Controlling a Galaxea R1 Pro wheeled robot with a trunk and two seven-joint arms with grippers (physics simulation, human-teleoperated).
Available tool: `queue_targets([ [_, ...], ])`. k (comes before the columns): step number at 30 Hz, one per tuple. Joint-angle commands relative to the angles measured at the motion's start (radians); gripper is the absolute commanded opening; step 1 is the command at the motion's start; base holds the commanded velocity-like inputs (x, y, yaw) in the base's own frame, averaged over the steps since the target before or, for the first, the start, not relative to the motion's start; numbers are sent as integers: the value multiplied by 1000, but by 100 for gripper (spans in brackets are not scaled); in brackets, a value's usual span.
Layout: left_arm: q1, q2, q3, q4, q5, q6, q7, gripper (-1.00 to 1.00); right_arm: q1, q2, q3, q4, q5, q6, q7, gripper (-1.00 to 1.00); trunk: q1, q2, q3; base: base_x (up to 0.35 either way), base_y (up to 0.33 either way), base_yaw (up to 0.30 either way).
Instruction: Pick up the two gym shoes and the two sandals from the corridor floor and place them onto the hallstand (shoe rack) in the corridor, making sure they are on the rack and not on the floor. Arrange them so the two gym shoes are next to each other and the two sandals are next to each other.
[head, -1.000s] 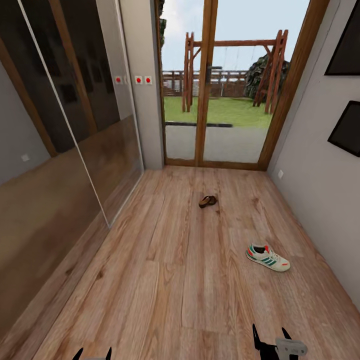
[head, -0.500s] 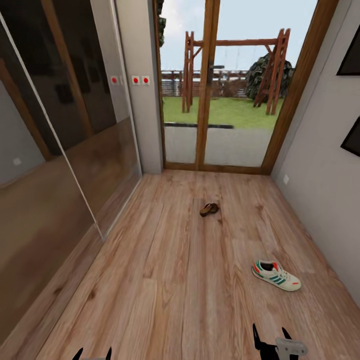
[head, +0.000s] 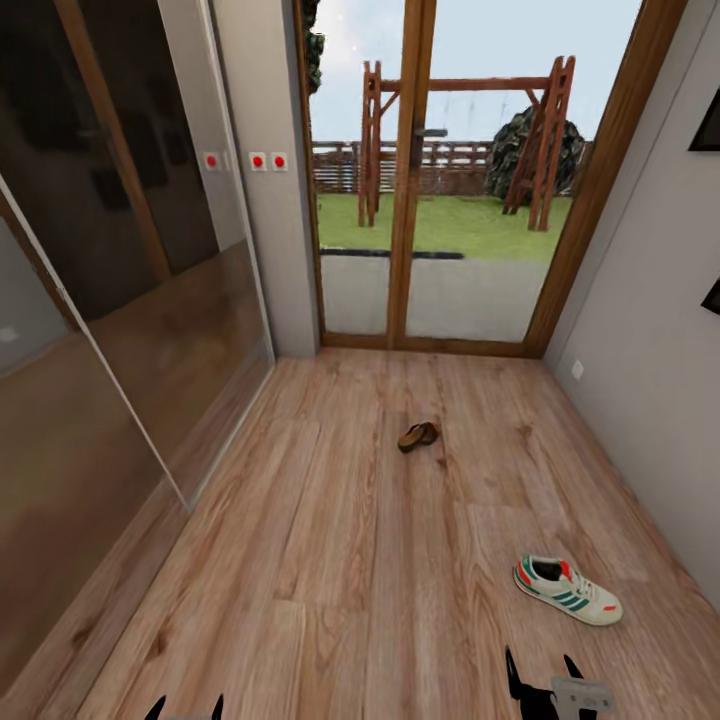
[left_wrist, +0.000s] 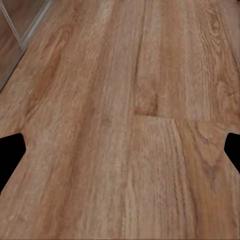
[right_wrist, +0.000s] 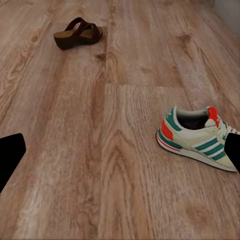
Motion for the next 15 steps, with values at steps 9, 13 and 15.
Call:
queue_targets([
  [9, 0, -1, 9, 1, -4, -4, -8, 100, -1, 0, -9, 1, 2, -3, 9, 100, 0, 0, -1, 340, 0, -82],
  [13, 0, -1, 9, 1, -4, -4, -8, 100, -1, 0, -9, 0, 2, -3, 9, 100, 0, 0, -1, 338, 66, -252],
  [15, 0, -1, 9, 1, -4, -4, -8, 100, -1, 0, -9, 0, 2, -3, 9, 100, 0, 0, -1, 328, 120, -270],
])
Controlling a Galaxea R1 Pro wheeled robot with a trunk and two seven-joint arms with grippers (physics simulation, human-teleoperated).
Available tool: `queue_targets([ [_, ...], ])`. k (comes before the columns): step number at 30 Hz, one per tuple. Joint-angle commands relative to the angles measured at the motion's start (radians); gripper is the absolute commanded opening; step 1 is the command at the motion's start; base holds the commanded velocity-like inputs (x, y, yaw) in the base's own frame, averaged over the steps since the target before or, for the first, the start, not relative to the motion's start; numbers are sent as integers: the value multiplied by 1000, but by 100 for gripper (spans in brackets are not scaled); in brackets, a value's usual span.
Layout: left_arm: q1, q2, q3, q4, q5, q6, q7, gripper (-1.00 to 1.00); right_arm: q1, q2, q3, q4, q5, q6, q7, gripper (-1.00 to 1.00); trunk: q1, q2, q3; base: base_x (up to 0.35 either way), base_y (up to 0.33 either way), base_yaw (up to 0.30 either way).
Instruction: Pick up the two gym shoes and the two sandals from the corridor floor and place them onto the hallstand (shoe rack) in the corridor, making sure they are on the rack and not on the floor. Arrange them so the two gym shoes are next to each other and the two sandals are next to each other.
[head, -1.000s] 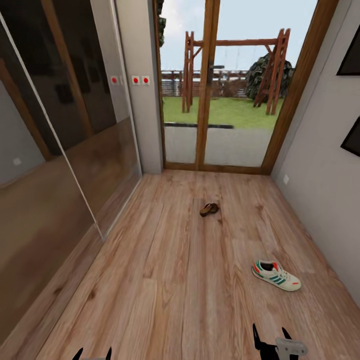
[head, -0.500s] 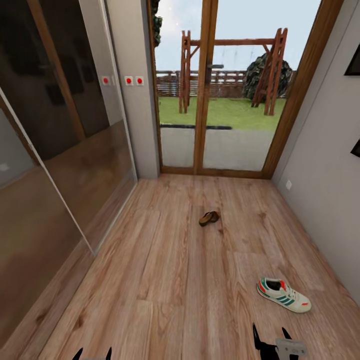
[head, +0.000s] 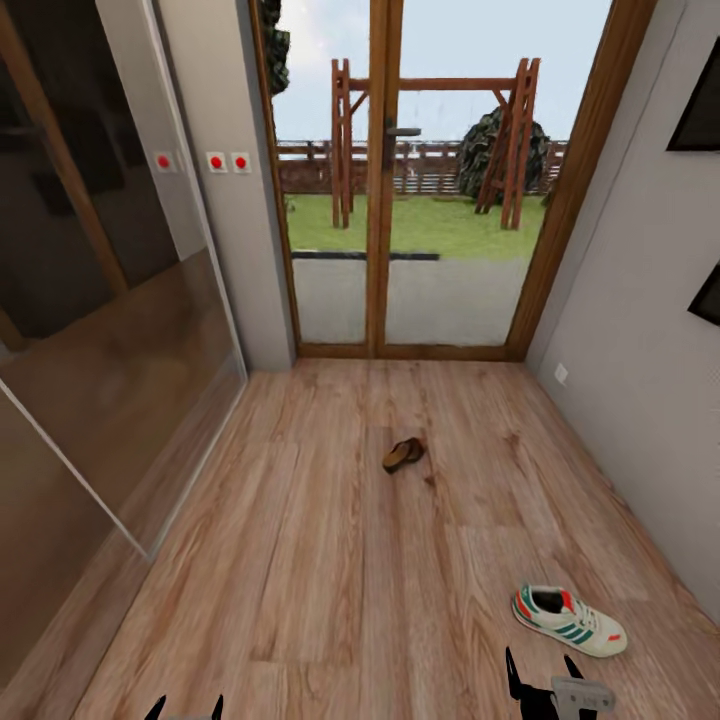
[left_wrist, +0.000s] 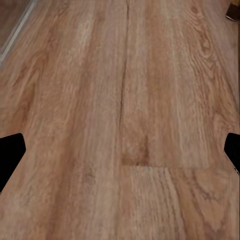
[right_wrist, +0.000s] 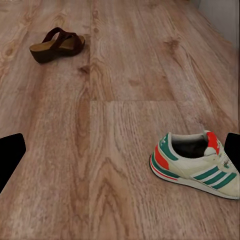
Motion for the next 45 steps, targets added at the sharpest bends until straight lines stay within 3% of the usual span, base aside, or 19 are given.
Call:
queue_targets([
  [1, -1, -1, 9, 1, -4, -2, -8, 100, -1, 0, -9, 1, 2, -3, 9, 100, 0, 0, -1, 321, 135, -272],
  [28, -1, -1, 9, 3, -4, -1, -8, 100, -1, 0, -9, 2, 3, -3, 9, 100, 0, 0, -1, 298, 181, -49],
  [45, 0, -2, 8, 3, -4, -2, -9, 100, -1, 0, -9, 2, 3, -3, 9, 100, 0, 0, -1, 328, 61, -241],
])
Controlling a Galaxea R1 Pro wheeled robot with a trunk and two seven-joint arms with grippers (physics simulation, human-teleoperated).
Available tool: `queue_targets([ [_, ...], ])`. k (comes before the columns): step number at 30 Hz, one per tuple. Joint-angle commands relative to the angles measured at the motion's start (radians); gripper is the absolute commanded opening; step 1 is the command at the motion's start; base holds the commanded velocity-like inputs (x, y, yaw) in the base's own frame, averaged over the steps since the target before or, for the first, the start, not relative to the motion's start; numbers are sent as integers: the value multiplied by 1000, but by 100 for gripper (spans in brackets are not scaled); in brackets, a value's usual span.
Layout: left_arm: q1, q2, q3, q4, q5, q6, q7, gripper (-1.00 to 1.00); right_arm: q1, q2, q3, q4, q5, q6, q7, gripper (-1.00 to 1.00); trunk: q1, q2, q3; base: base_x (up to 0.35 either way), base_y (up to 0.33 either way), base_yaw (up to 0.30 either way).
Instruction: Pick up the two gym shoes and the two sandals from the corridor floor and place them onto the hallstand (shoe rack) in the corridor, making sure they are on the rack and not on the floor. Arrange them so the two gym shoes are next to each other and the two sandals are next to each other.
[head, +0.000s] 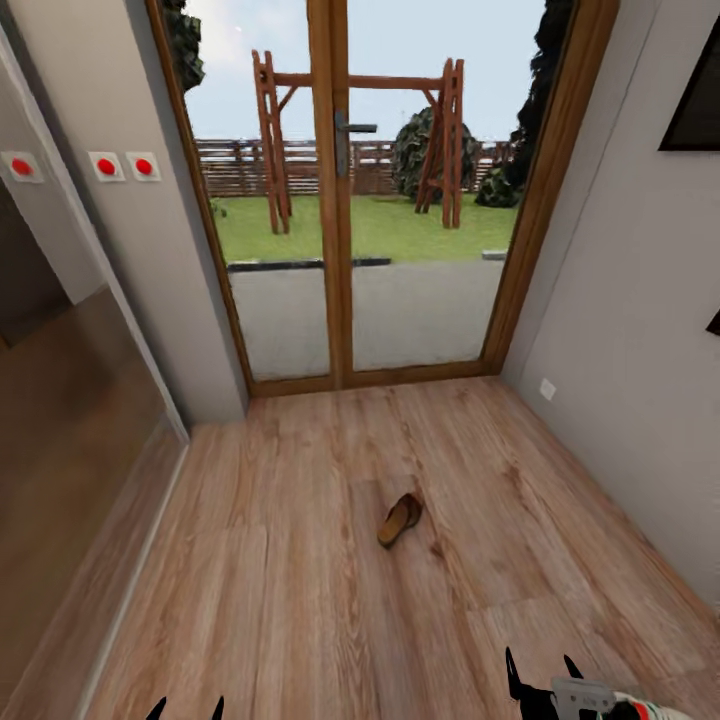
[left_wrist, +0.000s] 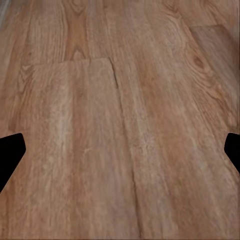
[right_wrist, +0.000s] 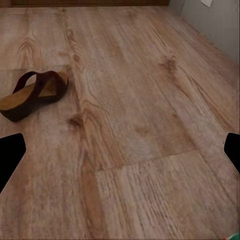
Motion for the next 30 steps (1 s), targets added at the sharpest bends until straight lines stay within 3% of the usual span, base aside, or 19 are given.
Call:
queue_targets([
  [1, 0, -1, 9, 0, -4, -3, -8, 100, -1, 0, -9, 1, 2, -3, 9, 100, 0, 0, -1, 338, 1, -263],
  [17, 1, 1, 9, -1, -4, -3, -8, 100, -1, 0, -9, 0, 2, -3, 9, 100, 0, 0, -1, 332, 0, -263],
  [30, 1, 1, 9, -3, -3, -4, -8, 100, -1, 0, -9, 0, 2, -3, 9, 100, 0, 0, -1, 49, 0, -263],
])
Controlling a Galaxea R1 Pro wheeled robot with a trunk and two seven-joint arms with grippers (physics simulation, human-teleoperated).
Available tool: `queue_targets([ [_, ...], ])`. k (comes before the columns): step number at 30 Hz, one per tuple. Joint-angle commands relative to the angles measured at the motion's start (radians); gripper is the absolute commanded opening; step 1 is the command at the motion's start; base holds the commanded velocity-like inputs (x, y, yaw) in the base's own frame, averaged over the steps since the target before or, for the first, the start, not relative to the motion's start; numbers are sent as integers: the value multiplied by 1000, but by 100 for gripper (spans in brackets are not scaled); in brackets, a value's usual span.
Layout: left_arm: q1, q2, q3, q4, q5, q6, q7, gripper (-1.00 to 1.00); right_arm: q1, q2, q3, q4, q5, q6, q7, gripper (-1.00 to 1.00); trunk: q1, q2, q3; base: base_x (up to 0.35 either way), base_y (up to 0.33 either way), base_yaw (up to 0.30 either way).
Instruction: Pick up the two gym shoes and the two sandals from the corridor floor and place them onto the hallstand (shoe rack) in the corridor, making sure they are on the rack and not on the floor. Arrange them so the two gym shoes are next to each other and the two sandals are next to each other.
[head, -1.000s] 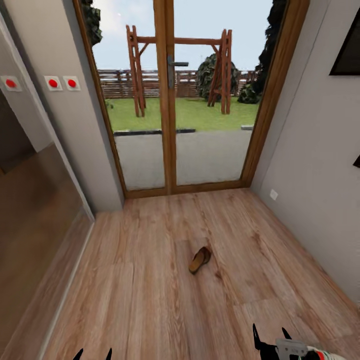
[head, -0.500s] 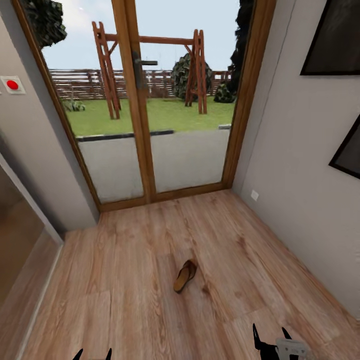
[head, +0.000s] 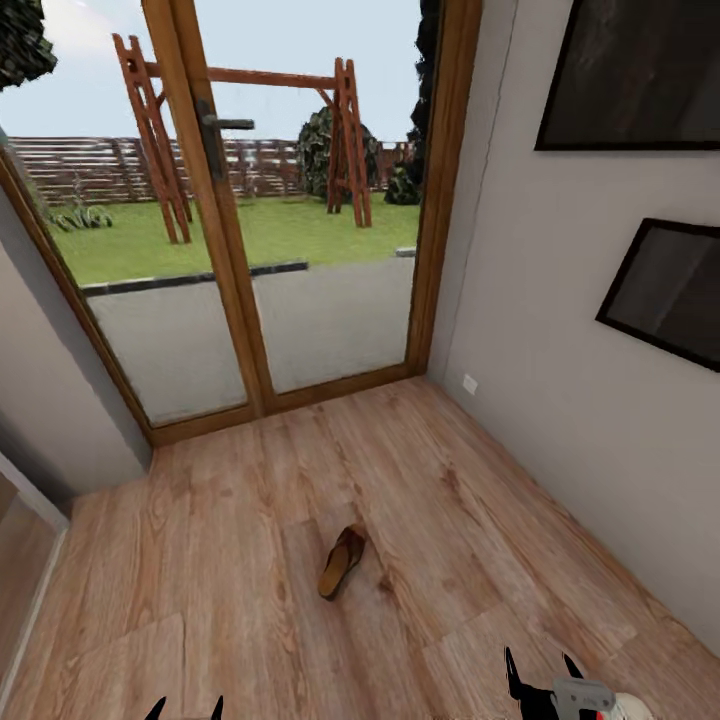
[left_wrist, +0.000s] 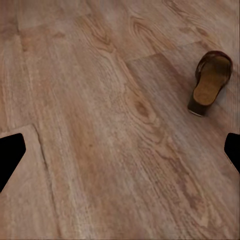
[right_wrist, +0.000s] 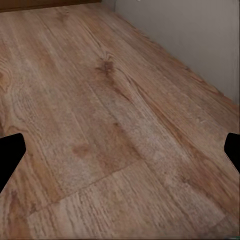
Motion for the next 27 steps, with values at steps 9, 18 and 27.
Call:
queue_targets([
  [9, 0, -1, 8, 0, -4, -1, -7, 100, -1, 0, -9, 1, 2, -3, 9, 100, 0, 0, -1, 157, 103, -263],
  [18, 0, -1, 8, 0, -4, -2, -7, 100, -1, 0, -9, 1, 2, -3, 9, 100, 0, 0, -1, 103, 78, -263],
  [27, 0, -1, 8, 0, -4, -1, -6, 100, -1, 0, -8, 2, 2, -3, 9, 100, 0, 0, -1, 51, 37, -263],
])
